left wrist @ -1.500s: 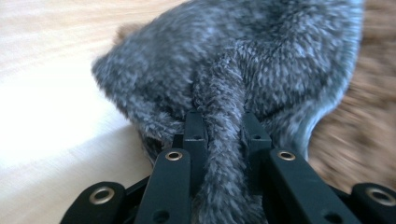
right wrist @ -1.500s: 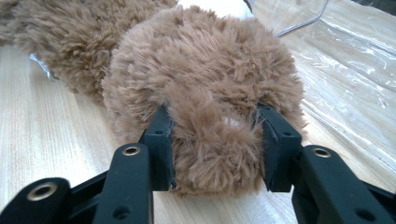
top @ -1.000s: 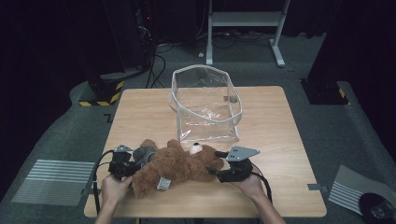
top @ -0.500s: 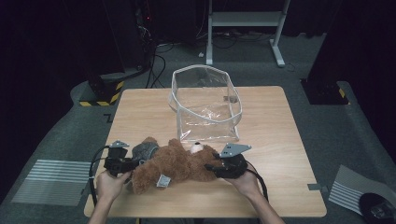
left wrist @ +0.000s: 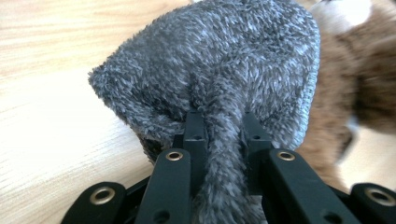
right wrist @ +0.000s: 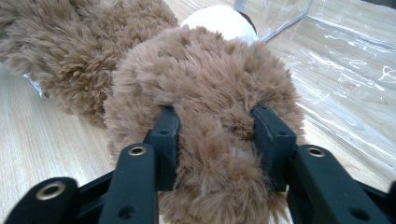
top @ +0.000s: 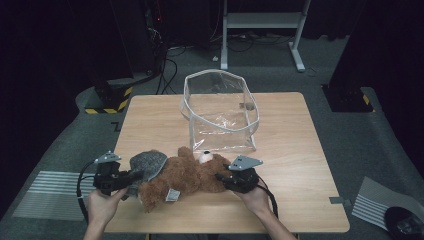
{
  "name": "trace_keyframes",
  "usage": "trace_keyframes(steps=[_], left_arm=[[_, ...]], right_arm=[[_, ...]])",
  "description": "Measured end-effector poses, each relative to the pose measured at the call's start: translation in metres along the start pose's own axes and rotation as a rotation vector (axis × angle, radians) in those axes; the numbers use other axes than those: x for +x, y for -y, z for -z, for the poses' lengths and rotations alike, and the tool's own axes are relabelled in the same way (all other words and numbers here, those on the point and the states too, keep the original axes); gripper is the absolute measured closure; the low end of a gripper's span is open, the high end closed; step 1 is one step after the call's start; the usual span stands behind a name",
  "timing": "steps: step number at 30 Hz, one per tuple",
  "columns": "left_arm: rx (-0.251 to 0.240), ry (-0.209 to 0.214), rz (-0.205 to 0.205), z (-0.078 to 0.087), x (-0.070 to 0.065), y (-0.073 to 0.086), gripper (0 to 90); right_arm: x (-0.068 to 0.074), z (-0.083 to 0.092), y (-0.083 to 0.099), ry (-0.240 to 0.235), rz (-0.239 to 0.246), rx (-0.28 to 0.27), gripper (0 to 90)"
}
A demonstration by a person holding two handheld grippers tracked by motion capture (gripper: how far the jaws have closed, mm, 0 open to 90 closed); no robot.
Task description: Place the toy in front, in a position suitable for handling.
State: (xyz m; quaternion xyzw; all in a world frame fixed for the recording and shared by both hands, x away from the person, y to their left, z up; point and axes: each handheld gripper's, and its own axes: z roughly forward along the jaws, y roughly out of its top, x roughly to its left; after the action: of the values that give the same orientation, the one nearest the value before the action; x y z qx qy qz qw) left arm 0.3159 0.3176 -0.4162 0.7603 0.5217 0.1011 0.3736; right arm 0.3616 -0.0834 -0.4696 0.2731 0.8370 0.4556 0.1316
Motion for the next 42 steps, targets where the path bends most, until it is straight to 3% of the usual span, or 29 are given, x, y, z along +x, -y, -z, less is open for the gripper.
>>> trace_keyframes(steps=[3,10,16,19,22,24,25,26,27,29,33,38,42], left_arm=[[-0.002,0.014,-0.008,0.009,-0.007,-0.002,77.3],[0.008,0.029,-0.006,0.002,-0.01,-0.006,77.3],[-0.048,0.06,-0.049,0.019,-0.026,-0.016,77.2],[-0.02,0.072,-0.085,0.017,-0.043,-0.016,77.1],[0.01,0.063,-0.091,0.006,-0.048,-0.014,77.1],[0.055,-0.001,-0.105,-0.008,-0.047,-0.012,77.1],[0.085,-0.042,-0.116,-0.021,-0.043,-0.01,77.2],[0.085,-0.042,-0.116,-0.021,-0.043,-0.01,77.2],[0.092,-0.045,-0.094,-0.03,-0.035,-0.01,77.2],[0.085,-0.057,-0.078,-0.033,-0.028,-0.012,77.2],[0.092,-0.063,-0.06,-0.036,-0.018,-0.013,77.3],[0.066,-0.042,-0.047,-0.026,-0.017,-0.006,77.2],[0.03,-0.018,-0.037,-0.006,-0.017,0.005,77.0]], right_arm=[[-0.001,0.0,0.0,-0.005,0.003,-0.006,53.1],[-0.005,0.006,0.001,-0.027,-0.002,-0.035,40.3],[-0.008,0.011,0.003,-0.027,-0.01,-0.043,32.2],[-0.009,0.007,0.002,-0.042,-0.018,-0.035,30.4],[-0.009,0.004,0.0,-0.057,-0.017,-0.017,32.3],[-0.009,0.003,0.0,-0.06,-0.016,-0.012,36.3],[-0.009,0.005,0.0,-0.056,-0.001,-0.004,47.8],[-0.009,0.005,0.0,-0.056,-0.001,-0.004,47.8],[-0.008,0.007,0.002,-0.049,0.025,-0.004,55.4],[-0.009,0.008,0.004,-0.046,0.03,-0.004,60.8],[-0.005,0.01,0.004,-0.032,0.069,0.005,66.1],[-0.005,0.014,0.006,-0.027,0.066,0.002,62.2],[-0.006,0.021,0.005,-0.046,0.054,-0.015,42.9]])
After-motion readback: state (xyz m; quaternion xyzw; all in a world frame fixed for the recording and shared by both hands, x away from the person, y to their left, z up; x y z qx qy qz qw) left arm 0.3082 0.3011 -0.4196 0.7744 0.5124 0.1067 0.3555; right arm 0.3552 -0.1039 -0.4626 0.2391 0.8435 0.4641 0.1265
